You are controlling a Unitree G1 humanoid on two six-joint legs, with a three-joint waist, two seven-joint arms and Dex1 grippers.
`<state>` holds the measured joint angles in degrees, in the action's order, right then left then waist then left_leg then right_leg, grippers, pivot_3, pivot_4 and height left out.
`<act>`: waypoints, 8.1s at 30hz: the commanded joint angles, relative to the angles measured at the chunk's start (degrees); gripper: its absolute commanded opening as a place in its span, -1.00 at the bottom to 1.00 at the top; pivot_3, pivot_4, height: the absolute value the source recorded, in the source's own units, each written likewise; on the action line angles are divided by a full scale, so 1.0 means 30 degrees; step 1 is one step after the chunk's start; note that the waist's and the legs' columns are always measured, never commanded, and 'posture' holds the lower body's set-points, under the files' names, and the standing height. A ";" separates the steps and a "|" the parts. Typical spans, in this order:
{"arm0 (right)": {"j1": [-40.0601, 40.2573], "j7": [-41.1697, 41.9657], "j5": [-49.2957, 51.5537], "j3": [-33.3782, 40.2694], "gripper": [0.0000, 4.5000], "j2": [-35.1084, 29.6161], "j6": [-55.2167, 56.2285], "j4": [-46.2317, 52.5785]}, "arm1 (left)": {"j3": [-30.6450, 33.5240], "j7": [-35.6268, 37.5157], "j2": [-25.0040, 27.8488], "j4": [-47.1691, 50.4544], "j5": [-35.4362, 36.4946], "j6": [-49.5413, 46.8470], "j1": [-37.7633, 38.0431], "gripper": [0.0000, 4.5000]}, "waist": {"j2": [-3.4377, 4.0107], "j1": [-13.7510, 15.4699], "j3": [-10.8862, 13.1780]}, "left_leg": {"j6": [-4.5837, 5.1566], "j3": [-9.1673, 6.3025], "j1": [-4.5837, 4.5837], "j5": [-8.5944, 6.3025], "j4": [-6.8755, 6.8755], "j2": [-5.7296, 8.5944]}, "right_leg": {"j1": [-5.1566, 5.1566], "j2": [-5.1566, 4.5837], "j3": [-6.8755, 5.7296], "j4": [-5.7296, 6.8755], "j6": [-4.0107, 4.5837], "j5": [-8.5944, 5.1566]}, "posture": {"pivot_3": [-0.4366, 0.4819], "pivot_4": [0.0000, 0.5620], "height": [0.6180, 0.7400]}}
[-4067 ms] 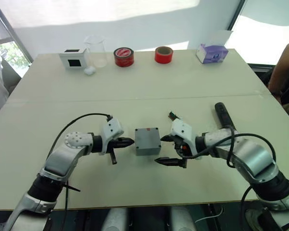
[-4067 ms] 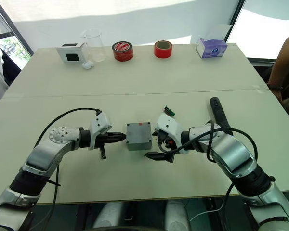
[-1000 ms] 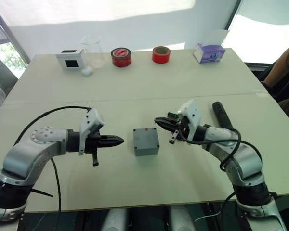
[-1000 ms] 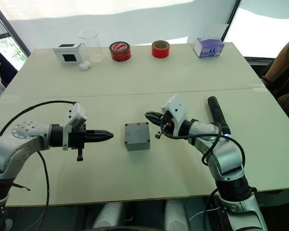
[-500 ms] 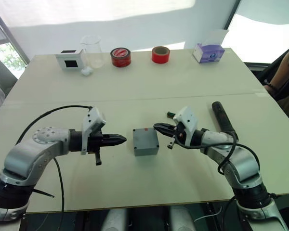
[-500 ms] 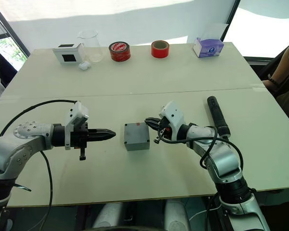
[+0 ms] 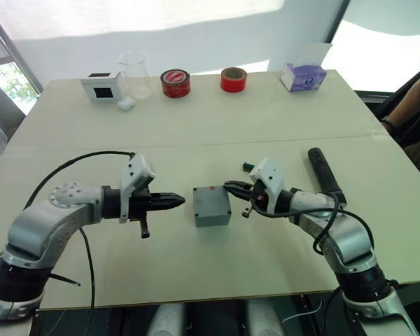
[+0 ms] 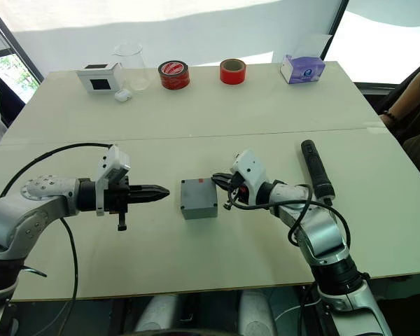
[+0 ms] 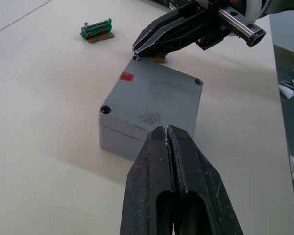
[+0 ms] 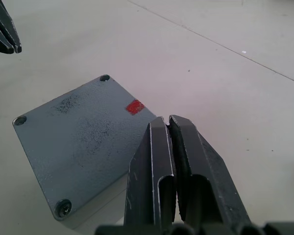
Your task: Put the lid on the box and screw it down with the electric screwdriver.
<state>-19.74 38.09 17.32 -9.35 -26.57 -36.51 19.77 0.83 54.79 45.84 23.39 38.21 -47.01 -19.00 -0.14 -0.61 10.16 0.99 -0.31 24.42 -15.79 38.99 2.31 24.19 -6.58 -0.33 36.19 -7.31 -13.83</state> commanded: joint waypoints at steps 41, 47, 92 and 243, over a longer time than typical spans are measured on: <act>-1.0392 0.2789 0.2932 -0.1845 0.98 -1.1517 -1.5778 -1.2281 | -0.2125 0.1403 -0.2049 0.0618 0.0387 0.1271 -0.2853 -1.00 | 0.0028 -0.0025 0.0017 | 0.0067 0.0075 0.0005 -0.0038 0.0015 -0.0012 | -0.0001 -0.0014 0.0024 -0.0033 -0.0004 0.0000 | -0.05 -0.47 1.00; -1.1510 0.4809 0.0873 -0.5089 0.98 -1.0961 -1.3389 -1.4890 | -0.2080 0.0872 -0.2305 0.0862 0.0372 0.1140 -0.2610 -1.00 | 0.0025 0.0018 0.0019 | 0.0066 0.0063 0.0012 -0.0037 0.0025 0.0004 | -0.0006 -0.0023 0.0023 -0.0028 -0.0005 0.0001 | -0.05 -0.47 1.00; -0.4086 -0.2302 0.5844 0.6591 -0.20 0.4455 -0.2449 0.2303 | -0.4266 0.3351 -0.1245 -0.4335 -0.3662 0.3772 -0.4653 -1.00 | 0.0093 0.0165 0.0072 | -0.0047 0.0028 0.0028 0.0027 0.0026 0.0029 | 0.0034 0.0002 0.0030 0.0027 -0.0005 0.0006 | -0.05 -0.47 1.00; -0.7164 0.7703 0.3876 0.2757 0.98 -1.1575 -0.5326 -0.4121 | -0.0942 0.1728 0.0197 -0.3994 -0.3061 0.2950 -0.1682 -1.00 | 0.0123 0.0019 0.0021 | 0.0058 0.0144 0.0001 -0.0032 -0.0242 -0.0022 | 0.0040 -0.0020 0.0034 -0.0272 -0.0038 0.0028 | -0.05 -0.47 1.00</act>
<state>-43.41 59.72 24.90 -3.85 -62.53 -53.42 0.54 -1.94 60.56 46.66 11.37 30.27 -39.79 -23.48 0.22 -0.55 10.22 1.16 0.07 24.43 -15.88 38.27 2.25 24.28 -6.64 -0.25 35.38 -7.43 -13.75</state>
